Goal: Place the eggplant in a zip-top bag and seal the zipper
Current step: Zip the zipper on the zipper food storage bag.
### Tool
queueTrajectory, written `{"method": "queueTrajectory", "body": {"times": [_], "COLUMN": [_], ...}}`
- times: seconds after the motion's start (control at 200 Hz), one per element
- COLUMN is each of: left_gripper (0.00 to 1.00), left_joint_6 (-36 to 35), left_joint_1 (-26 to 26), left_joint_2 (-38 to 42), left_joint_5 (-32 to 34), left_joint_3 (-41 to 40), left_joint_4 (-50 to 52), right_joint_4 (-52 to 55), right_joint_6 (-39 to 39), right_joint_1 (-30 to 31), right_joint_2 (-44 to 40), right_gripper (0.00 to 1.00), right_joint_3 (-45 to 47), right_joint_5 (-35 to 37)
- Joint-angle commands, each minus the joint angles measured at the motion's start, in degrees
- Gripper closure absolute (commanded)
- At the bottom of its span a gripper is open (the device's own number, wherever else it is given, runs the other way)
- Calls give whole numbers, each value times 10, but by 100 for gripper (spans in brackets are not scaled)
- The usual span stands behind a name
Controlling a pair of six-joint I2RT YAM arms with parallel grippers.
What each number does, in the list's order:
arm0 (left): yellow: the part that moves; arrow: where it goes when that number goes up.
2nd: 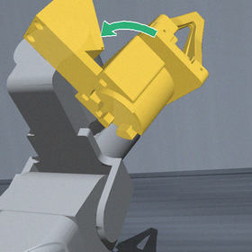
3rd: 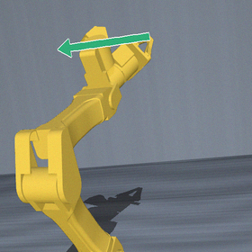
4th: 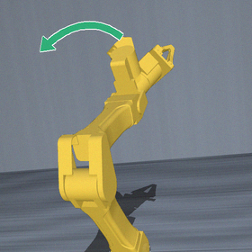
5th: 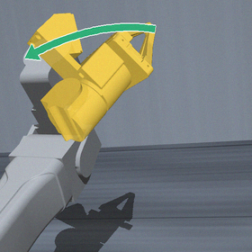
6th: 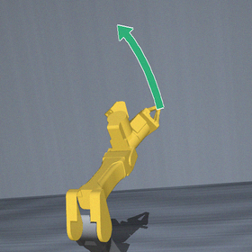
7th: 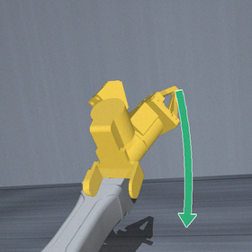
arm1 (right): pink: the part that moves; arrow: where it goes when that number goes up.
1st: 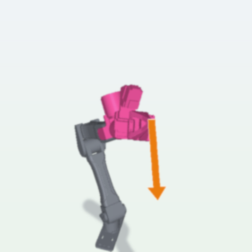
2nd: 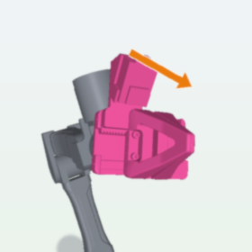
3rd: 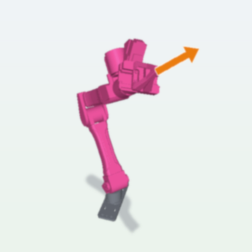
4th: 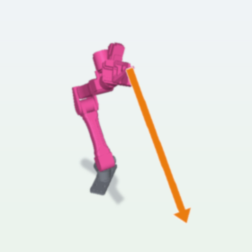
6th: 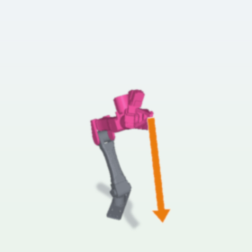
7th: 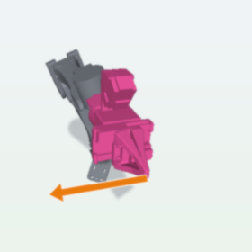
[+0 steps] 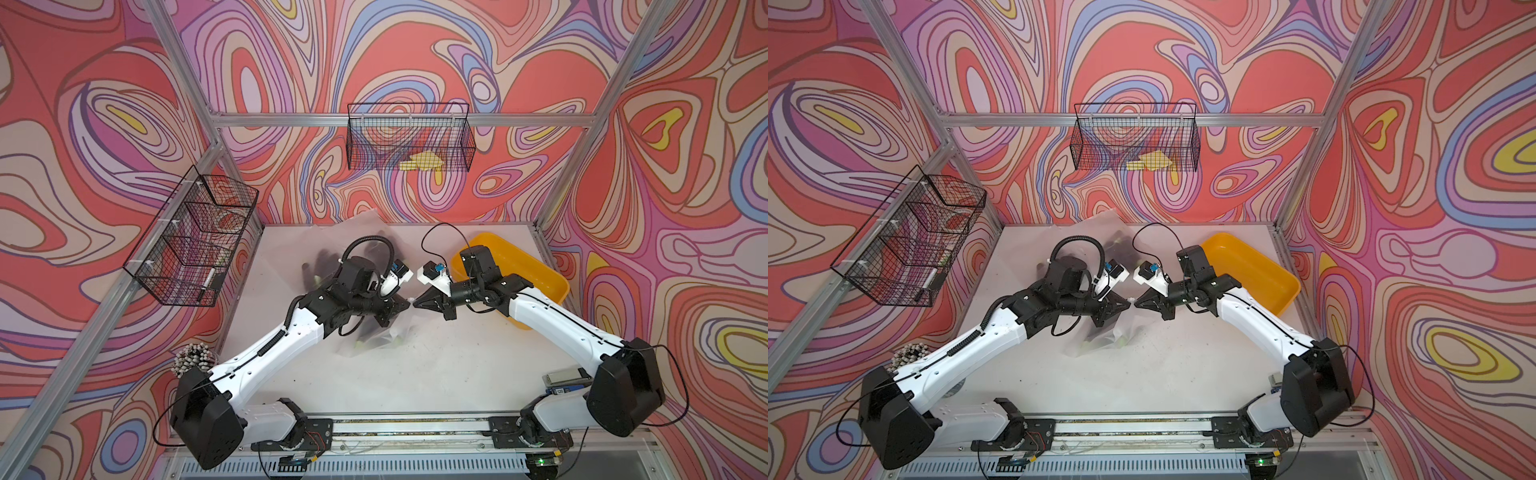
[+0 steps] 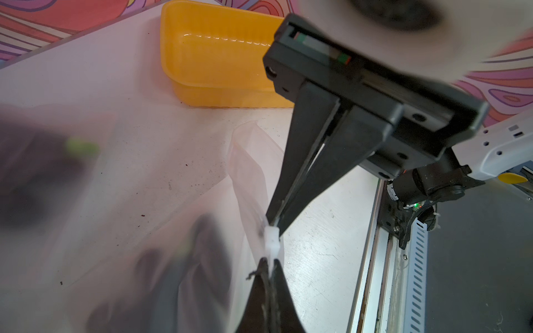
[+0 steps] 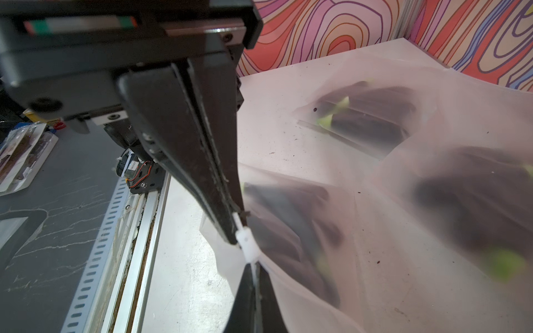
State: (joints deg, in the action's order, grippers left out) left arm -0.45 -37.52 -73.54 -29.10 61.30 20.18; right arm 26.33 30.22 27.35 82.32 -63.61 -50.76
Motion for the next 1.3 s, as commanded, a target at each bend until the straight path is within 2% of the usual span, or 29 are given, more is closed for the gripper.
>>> {"method": "queueTrajectory", "body": {"times": [0.0,0.055,0.13,0.26,0.461,0.561,0.646,0.836,0.931,1.001,1.047,1.072,1.122,1.197,1.292], "left_gripper": [96,90,89,100,100,92,92,100,100,100,100,100,100,100,100], "left_joint_6": [-6,-3,-1,-6,-8,-10,-14,-14,-14,-11,-11,-11,-14,-24,-32], "left_joint_1": [0,0,0,0,0,0,0,0,0,1,0,0,0,0,8], "left_joint_2": [5,2,-3,-6,-3,1,1,9,9,7,8,7,8,11,15], "left_joint_5": [-10,-11,-13,-15,-9,-8,-6,-3,-6,-8,-10,-10,-8,-7,-30], "left_joint_3": [2,2,5,10,9,10,11,7,7,7,7,7,8,12,7], "left_joint_4": [1,-5,-7,2,12,20,30,26,24,19,18,18,21,40,47], "right_joint_4": [6,10,14,17,3,-1,-6,-6,-2,3,4,5,5,-8,-11], "right_joint_6": [4,9,12,15,11,4,2,1,1,4,6,8,23,39,61], "right_joint_1": [4,8,11,12,11,10,10,10,10,10,11,10,10,-4,-25], "right_joint_2": [14,15,17,15,6,5,6,2,2,5,5,3,-6,-21,-19], "right_gripper": [97,97,97,97,97,98,98,98,96,92,81,72,65,59,55], "right_joint_3": [-16,-19,-22,-19,-9,-9,-7,-3,-6,-9,-9,-7,-2,7,-16], "right_joint_5": [-6,-7,-5,0,1,2,1,2,3,1,2,1,7,17,-11]}}
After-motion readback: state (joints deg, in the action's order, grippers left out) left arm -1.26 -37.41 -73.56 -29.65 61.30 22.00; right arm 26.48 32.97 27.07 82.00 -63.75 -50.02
